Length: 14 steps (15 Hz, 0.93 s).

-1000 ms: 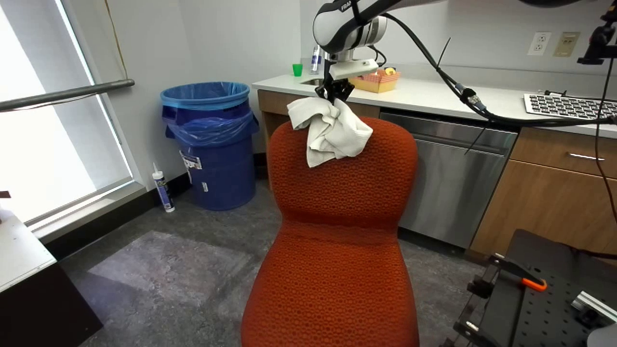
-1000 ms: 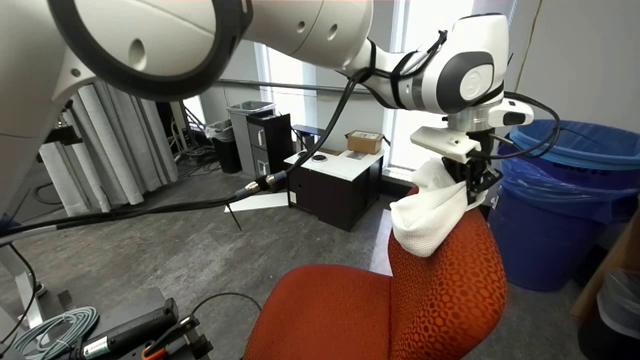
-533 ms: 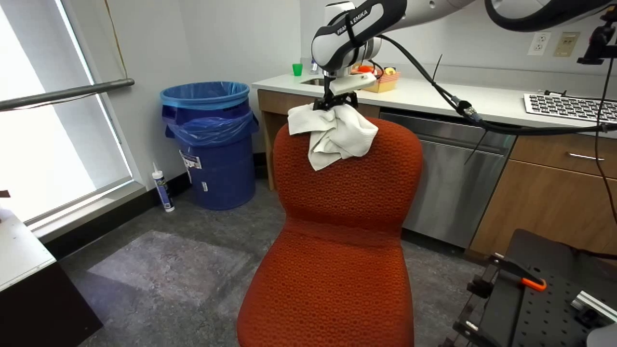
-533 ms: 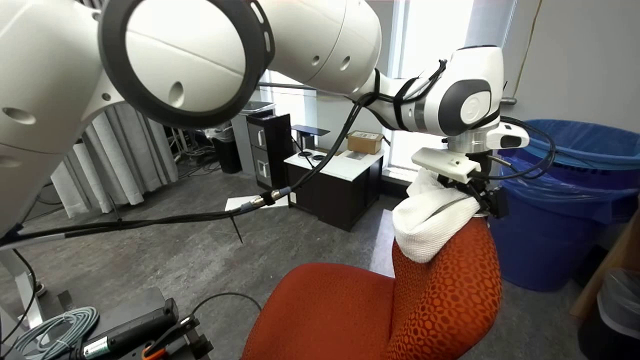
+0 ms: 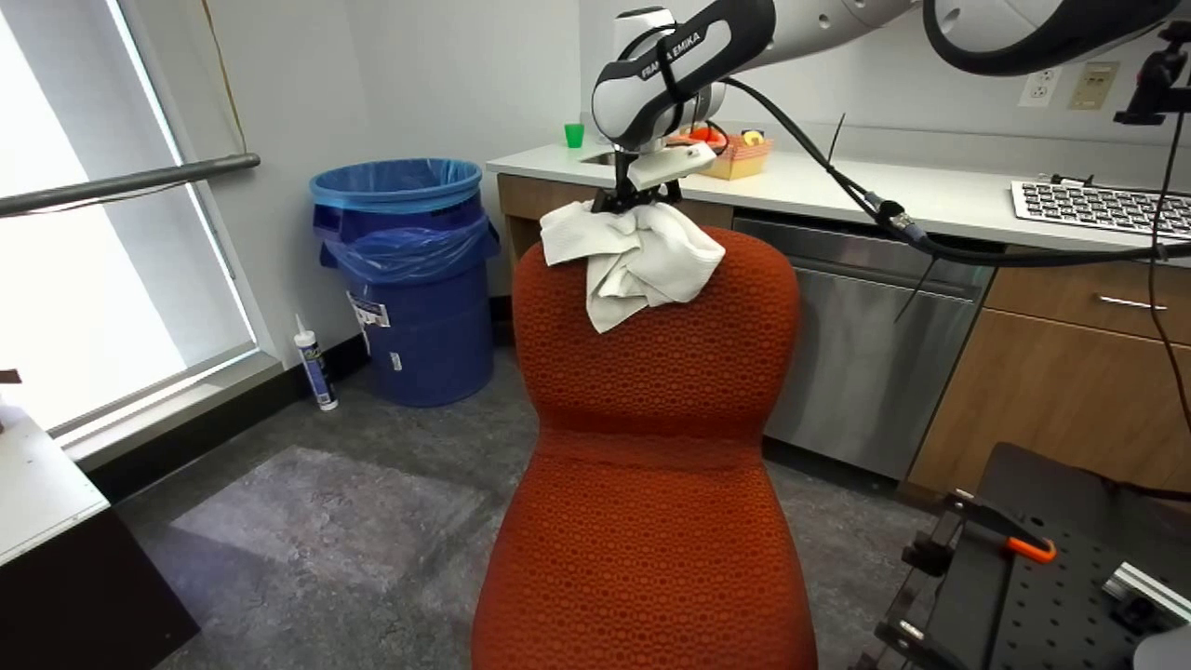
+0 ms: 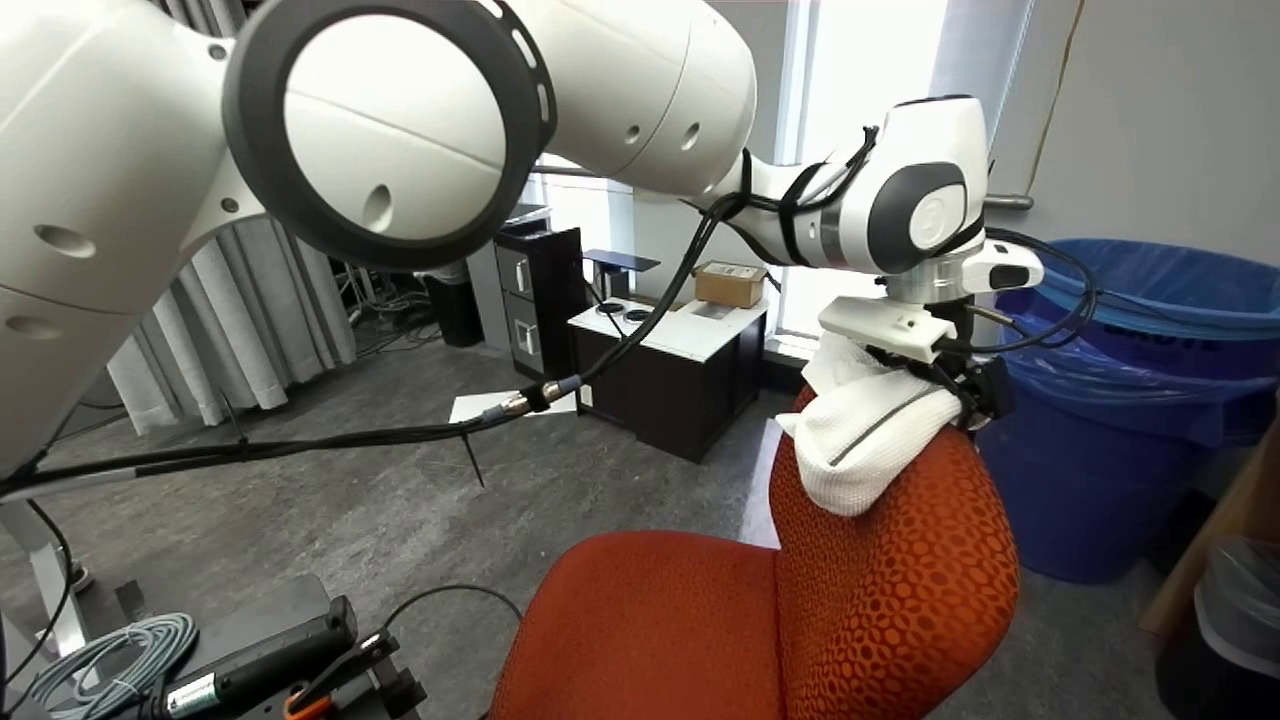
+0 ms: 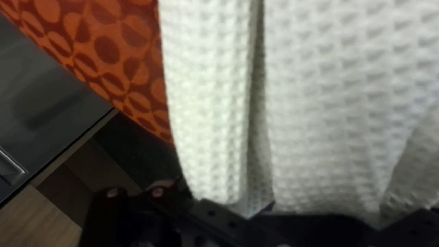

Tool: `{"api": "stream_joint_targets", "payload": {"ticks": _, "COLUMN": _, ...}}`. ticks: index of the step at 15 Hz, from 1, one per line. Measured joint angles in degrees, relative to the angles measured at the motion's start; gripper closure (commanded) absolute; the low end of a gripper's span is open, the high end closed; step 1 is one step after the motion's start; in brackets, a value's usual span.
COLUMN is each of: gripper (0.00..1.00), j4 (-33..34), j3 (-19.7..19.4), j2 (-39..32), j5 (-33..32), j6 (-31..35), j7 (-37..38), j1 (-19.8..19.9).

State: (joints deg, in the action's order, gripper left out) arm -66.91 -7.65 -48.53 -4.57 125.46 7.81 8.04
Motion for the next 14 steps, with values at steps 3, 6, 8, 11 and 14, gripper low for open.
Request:
{"api": "stream_joint_targets", "payload": {"ticks": 3, "gripper": 0.00, "j4": 0.00, "j3": 0.75, "j2": -0.32, "j5": 0.37, "j6": 2.16, "j7": -1.18, "j1": 0.00}}
{"api": "stream_joint_targets", "payload": {"ticks": 6, "gripper": 0.00, "j4": 0.00, "j3": 1.50, "j2": -0.55, "j5": 0.49, "j6": 3.84, "j7": -2.03, "j1": -0.01}}
{"api": "stream_joint_targets", "payload": {"ticks": 8, "gripper": 0.00, "j4": -0.01, "j3": 1.80, "j2": -0.66, "j5": 0.49, "j6": 4.54, "j7": -2.92, "j1": -0.01}}
{"api": "stream_joint_targets", "payload": {"ticks": 11, "gripper": 0.00, "j4": -0.48, "j3": 2.49, "j2": -0.38, "j5": 0.51, "j6": 5.64, "j7": -5.32, "j1": -0.06}}
{"api": "stream_joint_targets", "payload": {"ticks": 14, "gripper": 0.00, "j4": -2.59, "j3": 3.44, "j2": 1.84, "j5": 0.48, "j6": 5.66, "j7": -7.37, "j1": -0.90}}
